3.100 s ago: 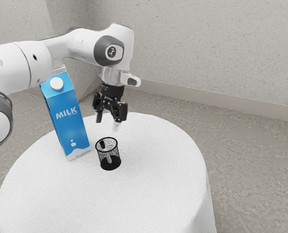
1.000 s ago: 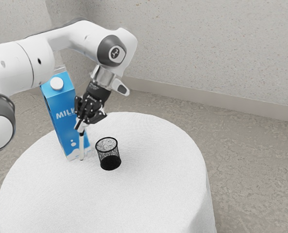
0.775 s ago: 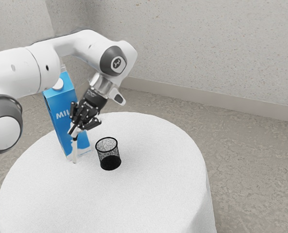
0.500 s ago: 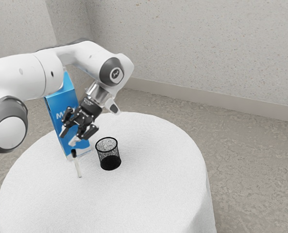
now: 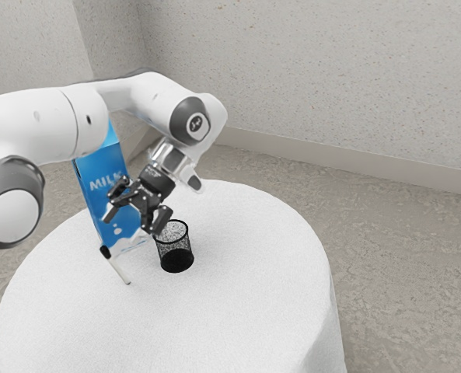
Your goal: Take the marker out of the pen holder and place it to the left of the pen holder.
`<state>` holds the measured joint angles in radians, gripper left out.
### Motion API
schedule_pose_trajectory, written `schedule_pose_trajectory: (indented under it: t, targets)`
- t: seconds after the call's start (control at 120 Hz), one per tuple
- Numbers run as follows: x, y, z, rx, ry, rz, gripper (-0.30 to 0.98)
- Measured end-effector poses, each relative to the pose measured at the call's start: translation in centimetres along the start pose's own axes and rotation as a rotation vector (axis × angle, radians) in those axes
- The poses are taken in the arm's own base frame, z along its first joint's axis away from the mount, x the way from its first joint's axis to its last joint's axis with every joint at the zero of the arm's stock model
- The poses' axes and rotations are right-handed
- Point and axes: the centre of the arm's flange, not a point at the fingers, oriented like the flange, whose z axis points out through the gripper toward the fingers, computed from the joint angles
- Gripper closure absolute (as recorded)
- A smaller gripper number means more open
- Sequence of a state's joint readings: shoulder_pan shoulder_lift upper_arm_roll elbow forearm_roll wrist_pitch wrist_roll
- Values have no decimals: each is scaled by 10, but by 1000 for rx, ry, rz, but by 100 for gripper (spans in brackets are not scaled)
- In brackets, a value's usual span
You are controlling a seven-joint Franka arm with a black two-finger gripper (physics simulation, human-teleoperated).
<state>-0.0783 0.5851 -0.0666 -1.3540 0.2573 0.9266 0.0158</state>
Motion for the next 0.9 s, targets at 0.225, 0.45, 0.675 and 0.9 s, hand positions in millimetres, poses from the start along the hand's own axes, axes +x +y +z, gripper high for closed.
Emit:
schedule_pose_trajectory:
  t: [0.225,0.45,0.675,0.9]
  targets:
    - [-9,3,-33,-58,191,31,1]
    - [-21,0,-85,-85,486,110,0]
    - [-77,-9,-135,-53,754,190,0]
    - [-162,14,-141,18,879,274,0]
